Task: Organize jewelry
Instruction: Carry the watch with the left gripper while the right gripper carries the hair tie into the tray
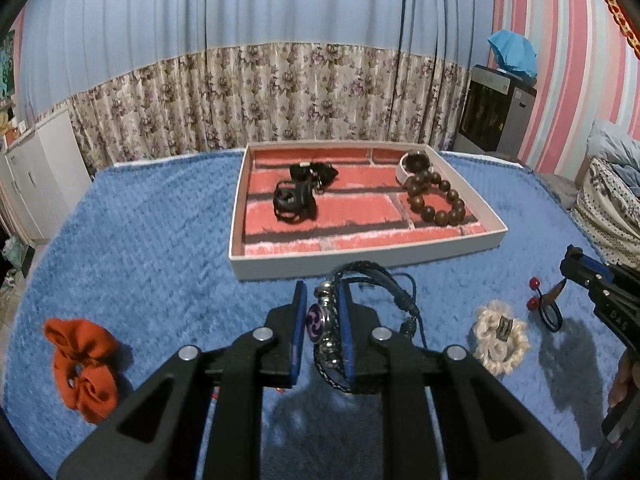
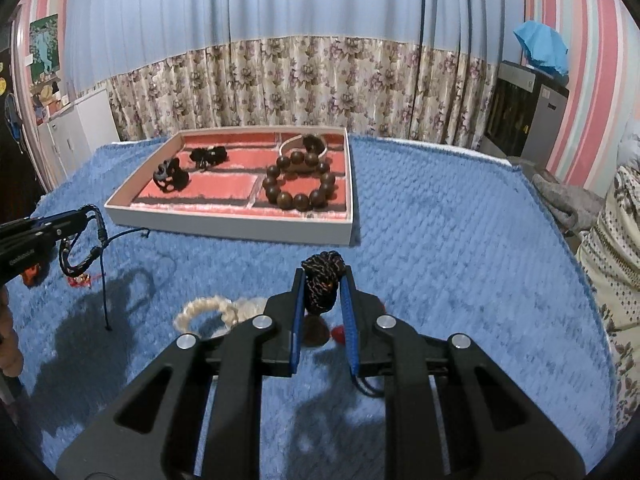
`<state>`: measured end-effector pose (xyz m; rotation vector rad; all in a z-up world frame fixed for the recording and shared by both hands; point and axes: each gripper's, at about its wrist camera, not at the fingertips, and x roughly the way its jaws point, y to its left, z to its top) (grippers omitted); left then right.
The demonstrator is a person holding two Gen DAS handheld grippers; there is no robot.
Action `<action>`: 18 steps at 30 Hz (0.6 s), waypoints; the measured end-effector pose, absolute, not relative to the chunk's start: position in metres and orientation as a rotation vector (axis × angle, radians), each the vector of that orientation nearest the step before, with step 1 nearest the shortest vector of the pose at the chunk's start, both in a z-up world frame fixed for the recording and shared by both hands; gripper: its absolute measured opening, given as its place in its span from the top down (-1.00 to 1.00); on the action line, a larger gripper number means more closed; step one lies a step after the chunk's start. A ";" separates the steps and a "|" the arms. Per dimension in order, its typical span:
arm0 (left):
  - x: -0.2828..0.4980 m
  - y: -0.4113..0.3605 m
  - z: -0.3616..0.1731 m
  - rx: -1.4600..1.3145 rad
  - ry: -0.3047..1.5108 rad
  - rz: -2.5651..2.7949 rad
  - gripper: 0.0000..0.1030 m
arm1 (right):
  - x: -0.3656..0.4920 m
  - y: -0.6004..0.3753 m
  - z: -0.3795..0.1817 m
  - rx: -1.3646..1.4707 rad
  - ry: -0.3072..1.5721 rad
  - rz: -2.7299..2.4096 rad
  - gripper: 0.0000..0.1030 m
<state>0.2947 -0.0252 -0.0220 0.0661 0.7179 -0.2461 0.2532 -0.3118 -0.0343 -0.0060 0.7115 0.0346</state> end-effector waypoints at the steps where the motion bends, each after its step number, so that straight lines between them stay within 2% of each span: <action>1: 0.295 -0.026 -0.020 0.070 0.714 -0.244 0.69 | 0.255 -0.312 -0.030 -0.007 0.705 0.035 0.66; 11: 0.321 -0.032 0.019 0.087 0.661 -0.238 0.69 | 0.294 -0.308 0.006 -0.010 0.661 0.044 0.66; 18: 0.371 -0.037 0.039 0.095 0.638 -0.208 0.69 | 0.350 -0.304 0.029 0.008 0.630 0.065 0.66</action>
